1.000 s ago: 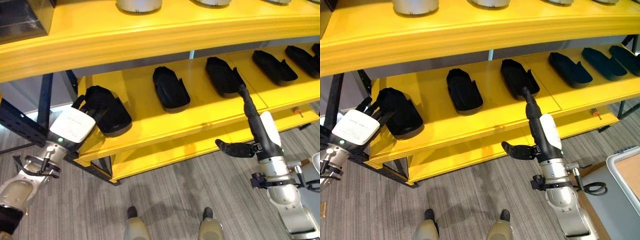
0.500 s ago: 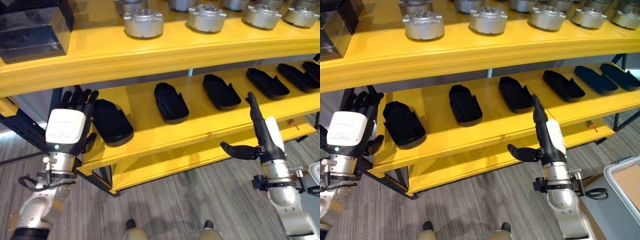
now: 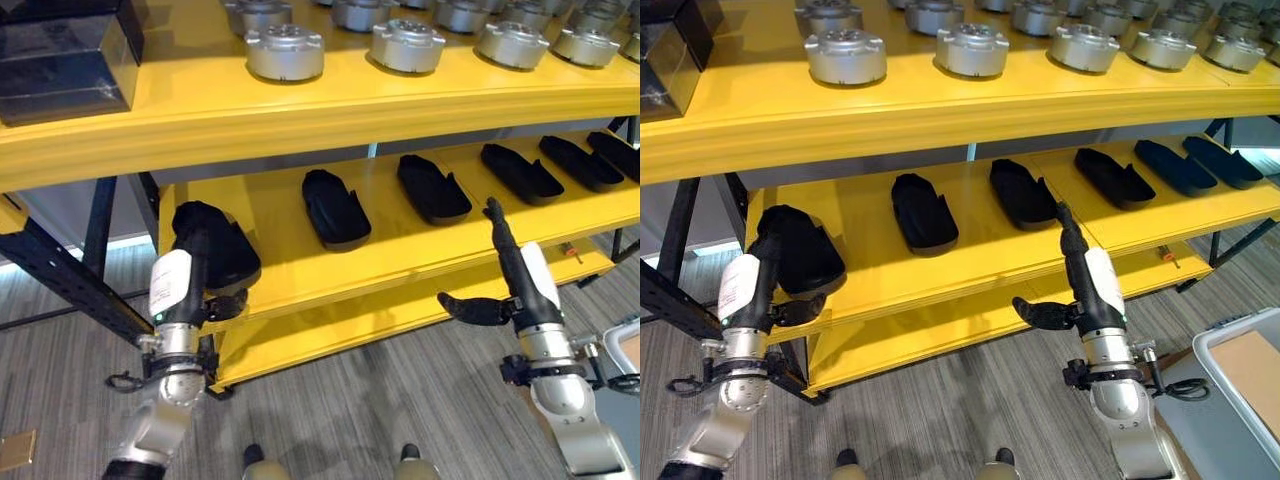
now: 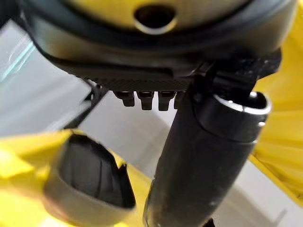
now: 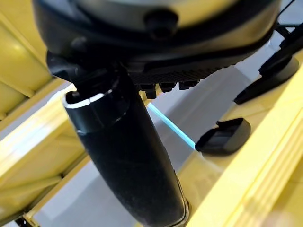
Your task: Move parts from the plastic box to the shelf.
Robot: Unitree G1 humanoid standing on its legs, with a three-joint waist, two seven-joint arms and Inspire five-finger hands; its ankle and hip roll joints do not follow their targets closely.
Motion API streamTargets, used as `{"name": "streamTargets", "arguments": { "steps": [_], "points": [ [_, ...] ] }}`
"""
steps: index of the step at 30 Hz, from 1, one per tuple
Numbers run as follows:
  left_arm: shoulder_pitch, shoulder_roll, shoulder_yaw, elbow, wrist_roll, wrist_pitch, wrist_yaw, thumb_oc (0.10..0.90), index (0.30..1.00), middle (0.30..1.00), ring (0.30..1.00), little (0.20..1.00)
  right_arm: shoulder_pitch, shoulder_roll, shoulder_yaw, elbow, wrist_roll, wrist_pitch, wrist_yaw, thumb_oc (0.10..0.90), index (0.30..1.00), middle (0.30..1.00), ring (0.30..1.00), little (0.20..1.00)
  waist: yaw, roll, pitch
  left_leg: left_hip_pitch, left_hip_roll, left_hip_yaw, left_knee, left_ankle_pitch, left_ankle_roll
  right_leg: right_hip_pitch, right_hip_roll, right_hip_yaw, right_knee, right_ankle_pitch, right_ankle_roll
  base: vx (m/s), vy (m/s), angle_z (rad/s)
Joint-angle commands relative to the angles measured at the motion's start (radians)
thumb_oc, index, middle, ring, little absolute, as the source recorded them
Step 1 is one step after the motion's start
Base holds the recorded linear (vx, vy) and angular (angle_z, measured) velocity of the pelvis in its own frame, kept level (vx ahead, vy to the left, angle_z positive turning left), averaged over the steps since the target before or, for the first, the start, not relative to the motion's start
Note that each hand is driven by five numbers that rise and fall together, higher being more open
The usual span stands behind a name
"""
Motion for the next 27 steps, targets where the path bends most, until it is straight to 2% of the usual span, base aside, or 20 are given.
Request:
{"name": "streamTargets", "arguments": {
  "steps": [1, 17, 27],
  "points": [
    [-0.166, 0.054, 0.032, -0.025, -0.014, -0.037, 0.042, 0.9, 1.0, 1.0, 1.0, 1.0, -0.102, -0.006, -0.059, -0.078, 0.016, -0.055, -0.044, 0.9, 1.0, 1.0, 1.0, 1.0, -0.016, -0.018, 0.004, 0.018, 0.003, 0.024, -0.025, 0.043, 0.034, -0.005, 0.02, 0.025, 0.05, -0.03, -0.026, 0.0, 0.0, 0.0],
    [-0.337, 0.078, 0.01, 0.132, -0.014, 0.018, 0.112, 0.9, 1.0, 1.0, 1.0, 1.0, -0.129, -0.03, -0.024, -0.075, 0.025, -0.059, -0.037, 0.9, 1.0, 1.0, 1.0, 1.0, -0.031, -0.038, 0.03, -0.017, 0.005, 0.034, -0.008, 0.044, 0.03, -0.052, 0.02, 0.054, 0.051, -0.011, -0.023, -0.01, 0.008, -0.06],
    [-0.358, 0.094, 0.012, 0.223, 0.015, 0.055, 0.118, 0.9, 1.0, 1.0, 1.0, 1.0, -0.128, -0.037, -0.021, -0.086, 0.033, -0.063, -0.023, 0.9, 1.0, 1.0, 1.0, 1.0, -0.032, -0.049, 0.056, -0.042, 0.006, 0.033, 0.014, 0.04, 0.025, -0.081, 0.021, 0.066, 0.064, -0.007, -0.023, 0.0, 0.0, 0.0]
  ]
}}
